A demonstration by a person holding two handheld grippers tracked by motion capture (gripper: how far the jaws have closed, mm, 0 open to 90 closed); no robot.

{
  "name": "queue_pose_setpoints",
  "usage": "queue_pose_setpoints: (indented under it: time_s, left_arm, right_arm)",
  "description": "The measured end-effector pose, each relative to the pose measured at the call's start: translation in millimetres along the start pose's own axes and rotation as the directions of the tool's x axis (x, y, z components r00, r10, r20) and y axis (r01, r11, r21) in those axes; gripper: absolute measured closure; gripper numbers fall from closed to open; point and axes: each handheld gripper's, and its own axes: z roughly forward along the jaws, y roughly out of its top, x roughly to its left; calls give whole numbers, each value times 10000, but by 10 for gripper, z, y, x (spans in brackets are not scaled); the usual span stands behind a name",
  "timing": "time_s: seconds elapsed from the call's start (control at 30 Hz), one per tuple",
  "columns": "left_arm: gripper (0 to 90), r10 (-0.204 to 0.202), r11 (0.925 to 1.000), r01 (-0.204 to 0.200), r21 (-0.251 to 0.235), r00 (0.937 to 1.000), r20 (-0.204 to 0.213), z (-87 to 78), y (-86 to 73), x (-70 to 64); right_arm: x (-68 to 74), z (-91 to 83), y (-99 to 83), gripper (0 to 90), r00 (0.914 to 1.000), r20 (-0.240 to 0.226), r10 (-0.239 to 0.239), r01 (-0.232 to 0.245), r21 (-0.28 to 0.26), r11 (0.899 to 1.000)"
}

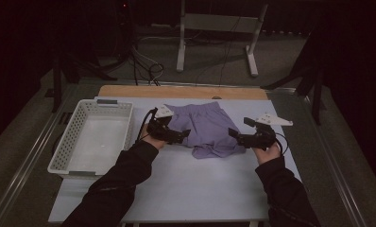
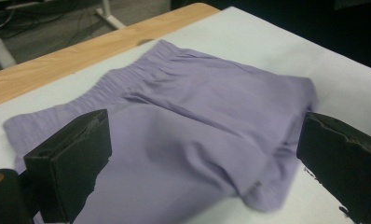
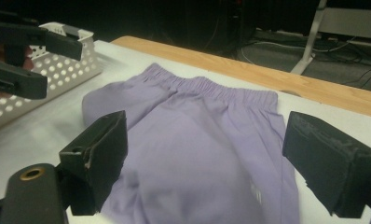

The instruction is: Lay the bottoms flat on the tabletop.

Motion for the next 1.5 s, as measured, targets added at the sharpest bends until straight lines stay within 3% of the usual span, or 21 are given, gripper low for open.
queue_pose_setpoints:
  time_s: [0.2, 0.33, 0.5, 0.57, 0.7, 0.8, 0.9, 0.97, 1.1, 1.13, 1.17, 1.23, 1.37, 1.4, 1.43, 1.47, 1.5]
  left_arm:
    - [40, 283, 9996, -278, -90, 9980, 562, -93, -159, -194]
    - [41, 618, 9981, -621, -1, 9929, 1021, -113, -308, -358]
    - [51, 969, 9948, -1010, 157, 9808, 1691, -101, -458, -533]
    - [56, 1369, 9885, -1464, 388, 9733, 1843, -52, -499, -597]
    - [93, 1759, 9766, -1976, 846, 9609, 2137, 99, -546, -690]
    - [165, 1954, 9671, -2243, 1196, 9570, 2145, 234, -539, -696]
    - [243, 2336, 9529, -2630, 1512, 9541, 1873, 376, -532, -674]
    - [302, 2278, 9515, -2592, 1657, 9556, 1867, 470, -530, -649]
    - [375, 2436, 9324, -2864, 2205, 9486, 2018, 639, -536, -629]
    - [428, 2463, 9282, -2930, 2293, 9459, 2113, 672, -536, -622]
    - [446, 2493, 9244, -2945, 2425, 9475, 2003, 703, -537, -622]
    - [515, 2348, 9307, -2781, 2376, 9523, 1950, 737, -529, -614]
    - [679, 2354, 9316, -2699, 2433, 9584, 1616, 796, -487, -619]
    - [739, 2354, 9316, -2699, 2433, 9584, 1616, 796, -487, -619]
    - [739, 2394, 9287, -2702, 2541, 9599, 1457, 816, -461, -624]
    - [882, 2466, 9253, -2754, 2607, 9593, 1378, 833, -432, -646]
    - [888, 2466, 9253, -2754, 2607, 9593, 1378, 833, -432, -646]
  right_arm:
    - [115, -231, -165, 139, 9997, -97, -225, 226, 128, 9997]
    - [204, -362, -287, 139, 9988, -3, -492, 492, 151, 9987]
    - [331, -446, -464, 139, 9969, -213, -758, 763, 270, 9967]
    - [380, -478, -518, 140, 9966, -285, -779, 789, 363, 9962]
    - [424, -554, -592, 140, 9967, -466, -669, 686, 364, 9970]
    - [418, -605, -641, 141, 9977, -403, -554, 566, 309, 9979]
    - [400, -625, -670, 142, 9978, -315, -586, 597, 362, 9976]
    - [385, -621, -680, 144, 9981, -307, -538, 549, 373, 9978]
    - [361, -617, -688, 145, 9982, -349, -494, 506, 362, 9981]
    - [357, -619, -690, 145, 9981, -351, -501, 514, 375, 9980]
    - [353, -619, -692, 145, 9981, -340, -516, 529, 375, 9979]
    - [344, -619, -691, 146, 9980, -280, -558, 569, 408, 9975]
    - [327, -629, -688, 147, 9985, -239, -498, 506, 338, 9981]
    - [327, -629, -688, 147, 9985, -239, -498, 506, 338, 9981]
    - [323, -629, -685, 147, 9986, -267, -463, 471, 311, 9984]
    - [315, -636, -674, 148, 9988, -210, -441, 447, 282, 9986]
    - [315, -636, -674, 148, 9988, -210, -441, 447, 282, 9986]
